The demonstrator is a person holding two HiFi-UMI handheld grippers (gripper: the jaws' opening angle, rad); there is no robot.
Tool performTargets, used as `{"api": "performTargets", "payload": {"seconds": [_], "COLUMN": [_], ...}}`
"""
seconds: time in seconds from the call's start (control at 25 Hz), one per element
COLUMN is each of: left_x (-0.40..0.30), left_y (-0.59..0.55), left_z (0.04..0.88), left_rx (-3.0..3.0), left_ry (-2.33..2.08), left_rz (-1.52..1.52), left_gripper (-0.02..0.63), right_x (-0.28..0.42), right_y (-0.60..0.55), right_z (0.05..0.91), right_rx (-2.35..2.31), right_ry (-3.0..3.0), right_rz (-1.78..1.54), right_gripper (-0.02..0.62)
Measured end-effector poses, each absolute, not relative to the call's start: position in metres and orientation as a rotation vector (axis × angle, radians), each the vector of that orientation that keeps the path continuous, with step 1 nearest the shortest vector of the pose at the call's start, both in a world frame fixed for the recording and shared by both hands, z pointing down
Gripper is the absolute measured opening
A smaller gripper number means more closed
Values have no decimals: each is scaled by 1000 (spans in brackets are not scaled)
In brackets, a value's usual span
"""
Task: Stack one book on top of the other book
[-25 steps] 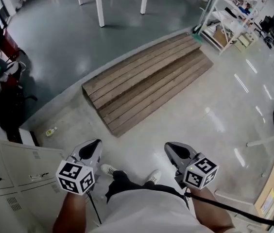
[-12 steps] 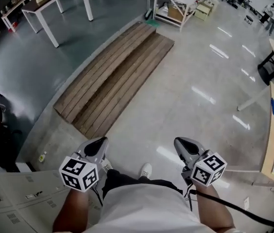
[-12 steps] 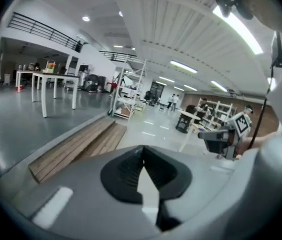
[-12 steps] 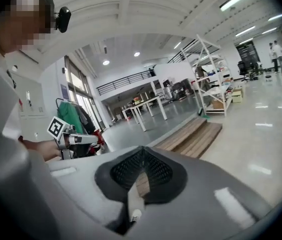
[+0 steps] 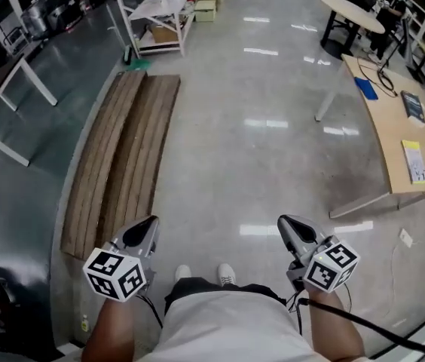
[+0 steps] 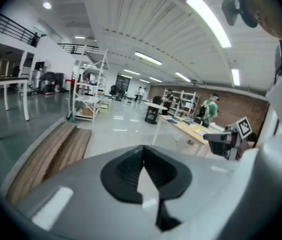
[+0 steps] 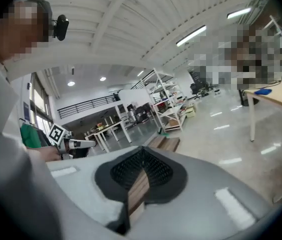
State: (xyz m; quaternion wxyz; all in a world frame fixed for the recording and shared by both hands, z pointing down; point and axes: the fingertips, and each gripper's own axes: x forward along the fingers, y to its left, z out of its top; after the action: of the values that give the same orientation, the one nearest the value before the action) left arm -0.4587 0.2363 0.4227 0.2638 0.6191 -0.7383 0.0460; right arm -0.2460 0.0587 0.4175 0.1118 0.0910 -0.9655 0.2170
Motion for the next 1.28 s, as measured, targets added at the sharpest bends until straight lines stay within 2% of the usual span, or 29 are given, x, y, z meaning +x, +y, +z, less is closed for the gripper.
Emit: {"api": "performTargets", "payload": {"seconds": [0.4,0.84,1.0,1.28], "left_x": [-417,-432,-406,-326], "left_y": [158,159,140,114], "left_z": [416,447,451,453], "left_rx": [2044,2172,2278,2375], "left_ry": [-1692,-1415,-1292,-1082], "left_rz": [257,316,360,399], "left_gripper": [6,6,6,6], "right_x": [-161,-199,-185,-119], "right_y": [50,134,147,132], "right_z": [413,417,423,424], "right_rx": [802,951,1077,1309], "right_ry": [-2806,-2707,-2659,-2626], "right_rz": [691,716,725,742], "right_gripper": [2,2,2,2]}}
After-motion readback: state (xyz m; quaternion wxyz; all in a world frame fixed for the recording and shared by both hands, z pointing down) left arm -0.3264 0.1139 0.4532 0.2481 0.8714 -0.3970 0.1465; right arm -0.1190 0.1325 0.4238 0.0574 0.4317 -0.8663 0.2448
